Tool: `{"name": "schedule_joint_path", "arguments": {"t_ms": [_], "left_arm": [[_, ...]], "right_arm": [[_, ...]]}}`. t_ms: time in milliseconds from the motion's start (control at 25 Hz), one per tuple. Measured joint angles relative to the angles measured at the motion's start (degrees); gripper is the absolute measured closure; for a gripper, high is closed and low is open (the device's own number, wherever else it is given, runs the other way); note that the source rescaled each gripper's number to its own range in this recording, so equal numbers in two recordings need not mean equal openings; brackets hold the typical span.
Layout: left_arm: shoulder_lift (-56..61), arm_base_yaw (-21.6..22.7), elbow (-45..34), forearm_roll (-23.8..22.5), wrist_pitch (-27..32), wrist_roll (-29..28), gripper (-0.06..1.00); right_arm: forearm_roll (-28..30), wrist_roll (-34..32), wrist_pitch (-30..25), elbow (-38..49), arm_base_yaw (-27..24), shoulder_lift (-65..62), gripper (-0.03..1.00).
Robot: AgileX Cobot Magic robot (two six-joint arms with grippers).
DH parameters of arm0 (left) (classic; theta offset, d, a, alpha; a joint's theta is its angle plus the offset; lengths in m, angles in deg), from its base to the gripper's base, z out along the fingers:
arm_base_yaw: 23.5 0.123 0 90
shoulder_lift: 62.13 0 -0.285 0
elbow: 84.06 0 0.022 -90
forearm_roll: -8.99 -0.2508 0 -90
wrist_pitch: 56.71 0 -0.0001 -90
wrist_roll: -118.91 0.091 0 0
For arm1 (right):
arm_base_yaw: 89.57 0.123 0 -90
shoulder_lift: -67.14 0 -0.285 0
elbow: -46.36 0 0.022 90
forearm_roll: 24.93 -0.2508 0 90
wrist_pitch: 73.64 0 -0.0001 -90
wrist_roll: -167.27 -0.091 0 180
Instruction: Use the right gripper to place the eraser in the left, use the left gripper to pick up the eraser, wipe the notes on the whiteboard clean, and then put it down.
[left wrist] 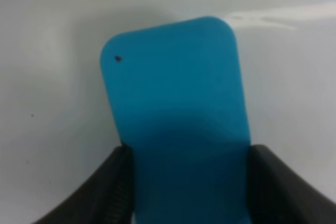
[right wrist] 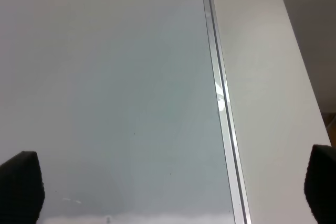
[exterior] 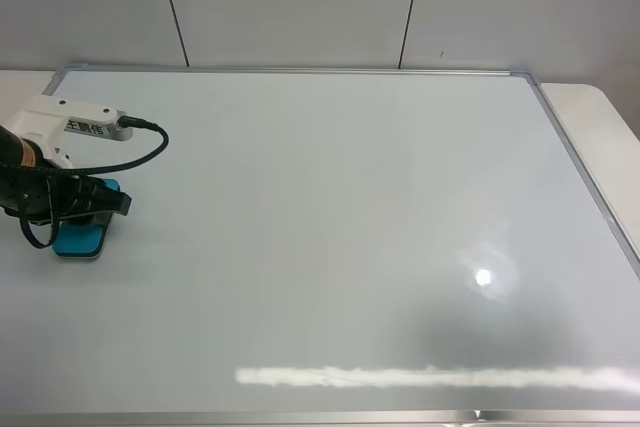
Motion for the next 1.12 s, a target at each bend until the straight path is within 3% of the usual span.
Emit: {"name": "schedule_joint_path", "arguments": {"t_ms": [280, 360, 480, 560, 680, 1120], "left_arm": [[0.0, 0.0, 0.0, -0.2, 0.1, 0.9, 0.91], [0.0, 0.0, 0.0, -0.5, 0.3, 1.1, 0.74], [0.0, 0.0, 0.0, -0.7, 0.4, 1.1, 0.17], [0.0, 0.0, 0.0, -0.7, 1.0, 1.1, 0.02], [0.0, 0.0, 0.0, -0.7, 1.8, 1.1, -0.04], [1.1, 0.0, 0.9, -0.5, 3.0, 1.1, -0.05]], "right_arm": [[0.0, 0.0, 0.0, 0.0, 0.0, 0.0, -0.03], [0.0, 0.0, 0.0, 0.0, 0.0, 0.0, -0.03], [0.0, 0.0, 0.0, 0.0, 0.0, 0.0, -0.03], [0.0, 0.0, 0.0, 0.0, 0.0, 0.0, -0.03], [0.0, 0.0, 0.0, 0.0, 0.0, 0.0, -0.03], [0.0, 0.0, 0.0, 0.0, 0.0, 0.0, -0.03]]}}
